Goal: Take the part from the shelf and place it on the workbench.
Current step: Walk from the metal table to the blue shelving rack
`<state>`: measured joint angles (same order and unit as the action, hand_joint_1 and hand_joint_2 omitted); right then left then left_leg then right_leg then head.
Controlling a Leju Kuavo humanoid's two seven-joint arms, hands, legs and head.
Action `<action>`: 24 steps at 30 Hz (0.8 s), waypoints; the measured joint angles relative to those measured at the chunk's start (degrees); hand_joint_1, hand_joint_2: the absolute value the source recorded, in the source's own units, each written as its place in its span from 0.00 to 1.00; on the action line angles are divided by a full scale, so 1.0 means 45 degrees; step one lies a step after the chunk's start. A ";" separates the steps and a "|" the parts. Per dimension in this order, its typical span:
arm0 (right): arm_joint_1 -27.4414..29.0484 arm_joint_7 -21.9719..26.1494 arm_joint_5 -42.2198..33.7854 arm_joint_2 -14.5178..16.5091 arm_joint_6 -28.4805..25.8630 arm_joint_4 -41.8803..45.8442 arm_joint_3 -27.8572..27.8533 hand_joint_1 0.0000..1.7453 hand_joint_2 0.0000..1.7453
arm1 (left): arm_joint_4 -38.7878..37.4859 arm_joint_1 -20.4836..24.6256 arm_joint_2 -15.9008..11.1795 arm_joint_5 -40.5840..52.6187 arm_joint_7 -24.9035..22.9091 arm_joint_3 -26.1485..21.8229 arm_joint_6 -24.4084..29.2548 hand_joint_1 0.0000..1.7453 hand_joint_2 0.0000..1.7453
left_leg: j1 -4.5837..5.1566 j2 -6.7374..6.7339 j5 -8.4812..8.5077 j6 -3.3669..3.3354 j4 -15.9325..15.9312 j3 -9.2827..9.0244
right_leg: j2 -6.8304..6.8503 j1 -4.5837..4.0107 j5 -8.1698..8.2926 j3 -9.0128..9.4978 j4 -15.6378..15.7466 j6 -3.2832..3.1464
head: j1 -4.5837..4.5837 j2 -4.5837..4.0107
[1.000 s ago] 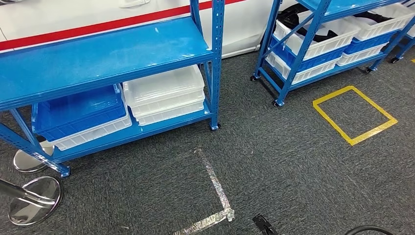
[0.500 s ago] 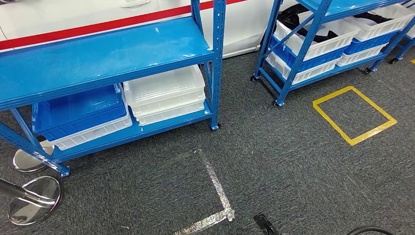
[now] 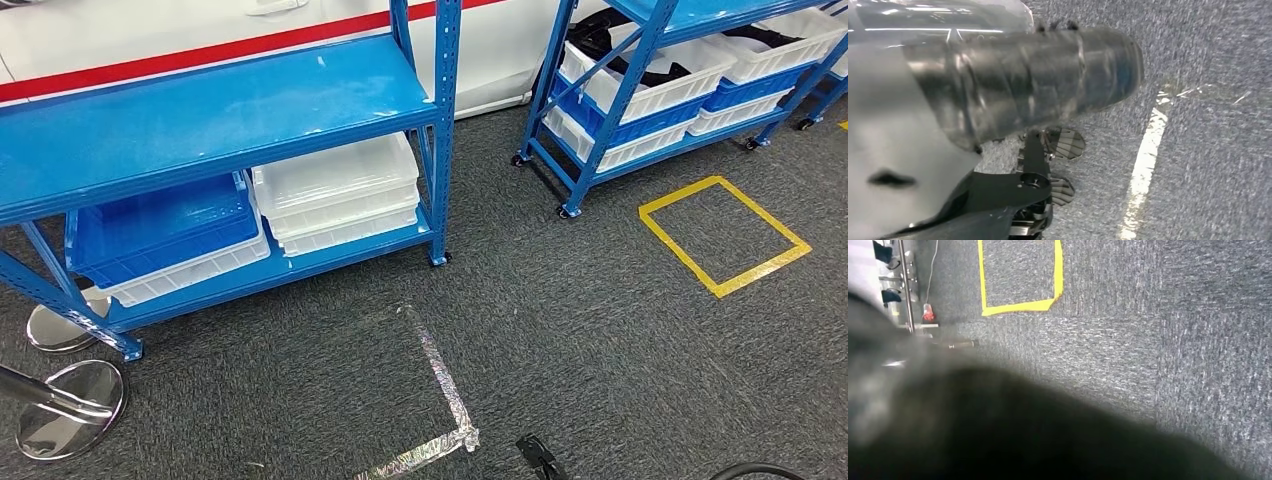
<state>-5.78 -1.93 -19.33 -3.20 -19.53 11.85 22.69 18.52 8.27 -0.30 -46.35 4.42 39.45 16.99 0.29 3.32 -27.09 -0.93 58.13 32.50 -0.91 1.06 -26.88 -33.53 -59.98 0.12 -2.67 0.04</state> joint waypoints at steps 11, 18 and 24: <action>0.0643 0.0183 0.0673 0.0126 0.0838 0.0126 -0.0650 0.00 1.00 | -0.0104 -0.0945 -0.0030 0.2174 0.0046 -0.0646 -0.0890 0.00 1.00 | 0.0000 0.0000 -0.0018 0.0010 -0.0003 -0.0001 | 0.0000 0.0000 -0.0004 0.0002 0.0001 0.0002 | -0.0002 0.0000; 0.1208 0.0233 0.1586 0.0240 0.1721 0.0435 -0.1336 0.00 0.00 | -0.0104 -0.1617 -0.0030 0.4212 -0.0187 -0.1896 -0.1614 0.00 0.00 | 0.0000 -0.0001 -0.0020 0.0013 -0.0005 -0.0007 | 0.0000 -0.0001 -0.0005 0.0009 0.0003 0.0002 | -0.0004 0.0000; 0.1773 0.0277 0.2428 0.0341 0.2527 0.0840 -0.2121 0.00 0.25 | -0.0073 -0.2272 -0.0030 0.6098 -0.0415 -0.3397 -0.2262 0.00 0.00 | 0.0000 -0.0002 -0.0022 0.0014 -0.0006 -0.0010 | 0.0000 -0.0002 -0.0006 0.0010 0.0005 0.0001 | -0.0001 0.0000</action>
<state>2.20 -0.68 -8.41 -1.67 -8.16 15.63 13.14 18.20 -1.96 -0.44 -18.91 2.55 24.16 6.81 0.29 3.31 -27.19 -0.87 58.10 32.46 -0.91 1.05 -26.91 -33.48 -59.95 0.12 -2.67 0.04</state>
